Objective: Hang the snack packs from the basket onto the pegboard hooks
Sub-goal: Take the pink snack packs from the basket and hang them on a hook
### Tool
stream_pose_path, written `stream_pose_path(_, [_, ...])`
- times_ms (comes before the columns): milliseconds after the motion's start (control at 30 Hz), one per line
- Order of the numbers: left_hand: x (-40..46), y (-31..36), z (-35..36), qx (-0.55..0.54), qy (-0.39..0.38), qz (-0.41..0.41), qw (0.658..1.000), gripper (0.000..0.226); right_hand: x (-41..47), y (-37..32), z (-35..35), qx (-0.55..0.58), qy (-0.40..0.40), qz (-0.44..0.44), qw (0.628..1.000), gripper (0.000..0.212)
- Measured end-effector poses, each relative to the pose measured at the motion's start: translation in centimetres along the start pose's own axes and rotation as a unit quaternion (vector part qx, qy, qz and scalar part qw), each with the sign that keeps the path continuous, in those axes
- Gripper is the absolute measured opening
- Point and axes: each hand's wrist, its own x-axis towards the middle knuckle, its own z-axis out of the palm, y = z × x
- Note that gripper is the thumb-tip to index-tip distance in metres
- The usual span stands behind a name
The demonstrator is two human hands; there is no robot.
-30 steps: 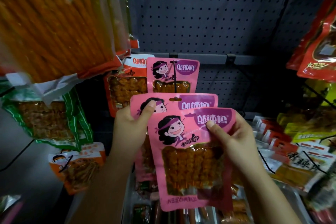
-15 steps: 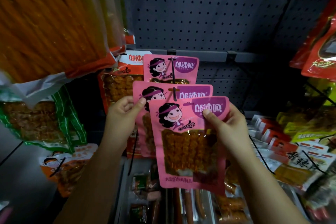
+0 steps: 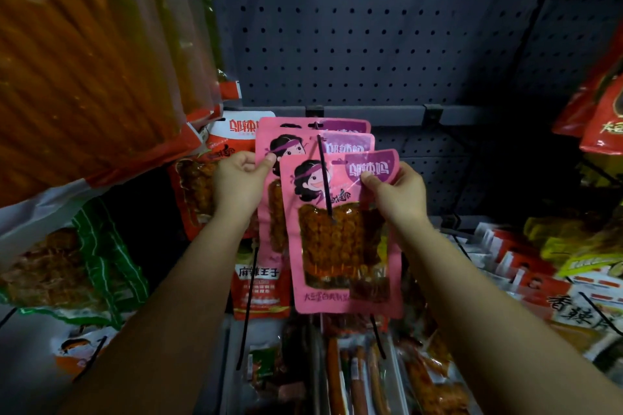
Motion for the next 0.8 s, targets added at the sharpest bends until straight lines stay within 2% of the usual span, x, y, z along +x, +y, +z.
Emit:
stream_pose_path(200, [2.2, -0.1, 1.7, 0.044, 0.029, -0.003, 0.999, 0.025, 2.0, -0.4, 1.2, -0.047, 0.036, 0.006, 0.998, 0.020])
stream_pose_path(333, [2.5, -0.2, 2.3, 0.053, 0.042, -0.010, 0.998, 0.026, 2.1, -0.3, 1.2, -0.069, 0.052, 0.013, 0.996, 0.014])
stream_pose_path(467, [2.2, -0.4, 2.5, 0.059, 0.050, -0.017, 0.997, 0.020, 0.7, -0.3, 0.1, 0.020, 0.004, 0.025, 0.999, 0.014])
stream_pose_path(600, [0.0, -0.1, 1.6, -0.004, 0.064, -0.004, 0.998, 0.037, -2.6, -0.7, -1.4, 0.112, -0.058, 0.012, 0.992, 0.013])
stream_pose_path(667, [-2.3, 0.2, 0.9, -0.057, 0.016, 0.012, 0.998, 0.042, -4.2, -1.0, -2.1, 0.144, -0.068, 0.004, 0.987, 0.011])
stream_pose_path(800, [-7.5, 0.9, -0.5, -0.171, -0.125, -0.042, 0.976, 0.052, -7.3, -1.6, -3.7, 0.180, -0.122, -0.029, 0.976, 0.010])
